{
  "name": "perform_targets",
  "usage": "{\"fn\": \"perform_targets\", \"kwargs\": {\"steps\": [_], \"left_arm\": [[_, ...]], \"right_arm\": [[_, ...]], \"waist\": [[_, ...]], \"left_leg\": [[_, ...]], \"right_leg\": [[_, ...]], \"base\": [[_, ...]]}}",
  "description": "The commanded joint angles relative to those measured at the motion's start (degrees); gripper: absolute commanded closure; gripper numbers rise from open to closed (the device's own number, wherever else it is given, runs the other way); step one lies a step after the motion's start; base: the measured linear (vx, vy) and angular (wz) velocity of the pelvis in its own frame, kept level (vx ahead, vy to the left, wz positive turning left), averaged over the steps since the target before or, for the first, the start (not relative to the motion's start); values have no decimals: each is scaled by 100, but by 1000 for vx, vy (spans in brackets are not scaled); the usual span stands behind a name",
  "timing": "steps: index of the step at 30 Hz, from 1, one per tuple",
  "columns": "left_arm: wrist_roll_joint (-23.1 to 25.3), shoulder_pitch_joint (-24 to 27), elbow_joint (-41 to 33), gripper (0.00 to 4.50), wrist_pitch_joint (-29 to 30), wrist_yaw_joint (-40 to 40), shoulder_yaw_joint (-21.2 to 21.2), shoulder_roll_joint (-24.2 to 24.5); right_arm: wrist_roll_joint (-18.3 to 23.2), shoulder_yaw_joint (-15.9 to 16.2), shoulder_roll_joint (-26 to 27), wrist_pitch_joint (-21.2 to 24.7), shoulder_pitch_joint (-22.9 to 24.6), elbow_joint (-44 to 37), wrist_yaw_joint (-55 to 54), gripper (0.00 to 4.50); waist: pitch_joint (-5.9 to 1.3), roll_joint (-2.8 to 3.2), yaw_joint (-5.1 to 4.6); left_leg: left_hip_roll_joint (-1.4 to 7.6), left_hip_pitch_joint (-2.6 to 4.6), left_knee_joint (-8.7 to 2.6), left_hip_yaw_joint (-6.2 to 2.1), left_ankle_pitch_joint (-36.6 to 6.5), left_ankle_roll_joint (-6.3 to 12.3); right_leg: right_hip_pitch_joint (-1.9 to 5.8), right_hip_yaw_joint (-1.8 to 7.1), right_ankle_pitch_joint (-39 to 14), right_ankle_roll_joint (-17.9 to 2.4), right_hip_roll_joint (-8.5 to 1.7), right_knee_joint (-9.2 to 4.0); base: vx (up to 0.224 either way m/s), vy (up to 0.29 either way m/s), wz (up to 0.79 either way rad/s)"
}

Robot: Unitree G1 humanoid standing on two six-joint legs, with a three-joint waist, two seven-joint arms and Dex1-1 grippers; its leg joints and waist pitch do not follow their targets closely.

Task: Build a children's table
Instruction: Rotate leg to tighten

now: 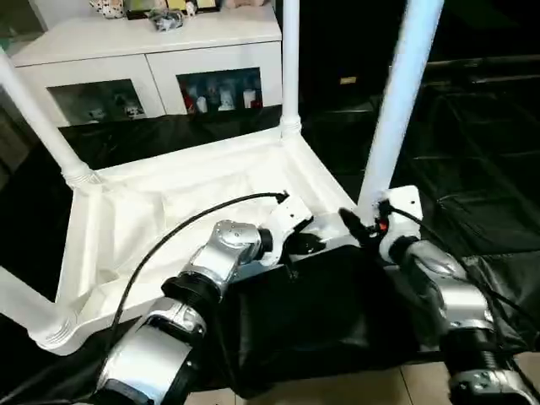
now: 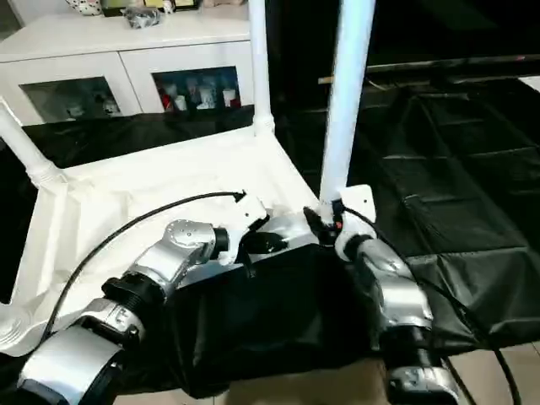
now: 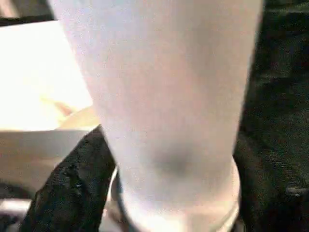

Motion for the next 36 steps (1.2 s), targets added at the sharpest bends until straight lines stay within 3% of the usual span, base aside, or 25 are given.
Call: {"fn": "perform_targets", "kwargs": {"steps": [1, 6, 11, 14, 17, 18, 19, 25, 29, 32, 36], "left_arm": [[-344, 20, -357, 450, -343, -466, 29, -50], [-522, 242, -752, 450, -135, -1421, -137, 286], [-597, 382, -999, 450, 33, -2031, -221, 601], [-609, 407, -1047, 450, 89, -2295, -200, 763], [-640, 446, -1160, 450, 183, -2417, -183, 865], [-656, 474, -1238, 450, 237, -2473, -173, 915], [-660, 486, -1269, 450, 259, -2491, -169, 931], [-658, 501, -1299, 450, 272, -2320, -139, 867], [-617, 477, -1250, 450, 292, -2020, -48, 742], [-477, 342, -969, 450, 163, -1265, 59, 514], [-316, 89, -511, 450, 20, -150, 212, 136]], "right_arm": [[133, 818, -55, 165, 210, -214, 1054, 71], [252, 995, -661, 163, 399, -608, 1982, 63], [277, 1032, -1075, 28, 493, -801, 2589, 63], [285, 1036, -1252, -40, 525, -850, 2894, 63], [352, 1037, -1321, -37, 526, -873, 3031, 95], [408, 1041, -1343, -10, 525, -889, 3106, 95], [433, 1050, -1345, -1, 525, -895, 3143, 115], [498, 1078, -1175, 94, 604, -991, 3109, 167], [493, 1075, -1040, 110, 670, -1009, 2938, 175], [217, 967, -715, 103, 553, -625, 2051, 176], [-153, 701, -187, 91, 282, 29, 605, 176]], "waist": [[-343, -157, -6], [-329, -166, 30], [-331, -140, 67], [-342, -136, 70], [-344, -141, 70], [-350, -179, 79], [-353, -156, 87], [-346, -175, 101], [-339, -178, 99], [-338, -192, 74], [-309, -190, -20]], "left_leg": [[287, 70, -407, -181, -1696, 530], [319, 60, -407, -171, -1609, 636], [350, 92, -416, -161, -1655, 579], [350, 80, -415, -164, -1591, 574], [347, 76, -409, -161, -1550, 588], [348, 76, -399, -158, -1485, 614], [354, 70, -392, -155, -1383, 661], [346, 77, -386, -150, -1379, 648], [345, 80, -394, -155, -1434, 586], [329, 86, -389, -160, -1467, 517], [288, 115, -403, -183, -1815, 275]], "right_leg": [[219, 160, -2095, -1027, -241, -496], [243, 159, -2015, -1158, -240, -471], [206, 173, -1902, -1282, -229, -434], [223, 175, -1710, -1328, -232, -411], [229, 175, -1613, -1378, -239, -400], [233, 178, -1574, -1401, -248, -387], [233, 176, -1473, -1438, -242, -375], [225, 176, -1572, -1408, -240, -386], [221, 180, -1662, -1369, -240, -396], [206, 181, -1808, -1307, -240, -415], [172, 158, -2490, -1105, -235, -493]], "base": [[0, 0, 0], [0, 0, 0], [0, 0, 0], [0, 0, 0], [0, 0, 0], [0, 0, 0], [0, 0, 0], [0, 0, 0], [0, 0, 0], [0, 0, 0], [0, 0, 0]]}}
